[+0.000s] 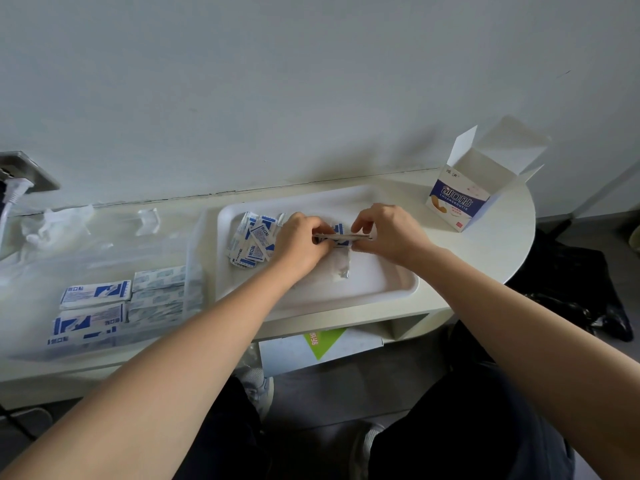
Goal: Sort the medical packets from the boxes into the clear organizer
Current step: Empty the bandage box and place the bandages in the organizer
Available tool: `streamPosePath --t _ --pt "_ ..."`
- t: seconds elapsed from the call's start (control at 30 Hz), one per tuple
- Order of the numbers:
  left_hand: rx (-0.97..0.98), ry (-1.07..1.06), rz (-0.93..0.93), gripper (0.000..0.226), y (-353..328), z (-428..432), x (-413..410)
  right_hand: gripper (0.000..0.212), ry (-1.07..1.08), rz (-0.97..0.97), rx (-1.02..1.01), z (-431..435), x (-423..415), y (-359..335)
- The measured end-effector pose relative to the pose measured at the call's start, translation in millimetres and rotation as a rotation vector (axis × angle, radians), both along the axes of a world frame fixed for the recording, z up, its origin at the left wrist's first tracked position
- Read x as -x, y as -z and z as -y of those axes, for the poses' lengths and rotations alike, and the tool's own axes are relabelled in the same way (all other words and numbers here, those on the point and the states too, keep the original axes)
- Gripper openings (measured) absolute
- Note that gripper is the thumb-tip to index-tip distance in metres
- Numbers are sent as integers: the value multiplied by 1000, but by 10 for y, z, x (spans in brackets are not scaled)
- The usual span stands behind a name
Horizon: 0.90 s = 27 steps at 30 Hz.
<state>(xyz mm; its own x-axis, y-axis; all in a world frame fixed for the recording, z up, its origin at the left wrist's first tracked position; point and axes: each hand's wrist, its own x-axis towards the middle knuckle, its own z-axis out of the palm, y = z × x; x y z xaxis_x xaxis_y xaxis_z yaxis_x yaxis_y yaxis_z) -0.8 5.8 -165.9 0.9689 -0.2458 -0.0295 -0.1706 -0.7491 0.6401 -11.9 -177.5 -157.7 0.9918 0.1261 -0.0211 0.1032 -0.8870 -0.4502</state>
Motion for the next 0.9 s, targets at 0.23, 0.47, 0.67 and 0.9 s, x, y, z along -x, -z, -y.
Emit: streamPosePath --t 0.23,0.47,0.67,0.9 --pt "59 -11 10 21 -37 35 1 13 16 -44 -92 -38 -13 -41" --pt "-2 -17 21 21 -16 -35 -13 14 32 -33 -110 -26 2 12" --pt "22 35 63 22 -136 -34 9 9 58 6 -206 -8 0 -60" --pt "25 -53 184 21 -765 -388 -113 10 49 89 -628 -262 -112 -571"
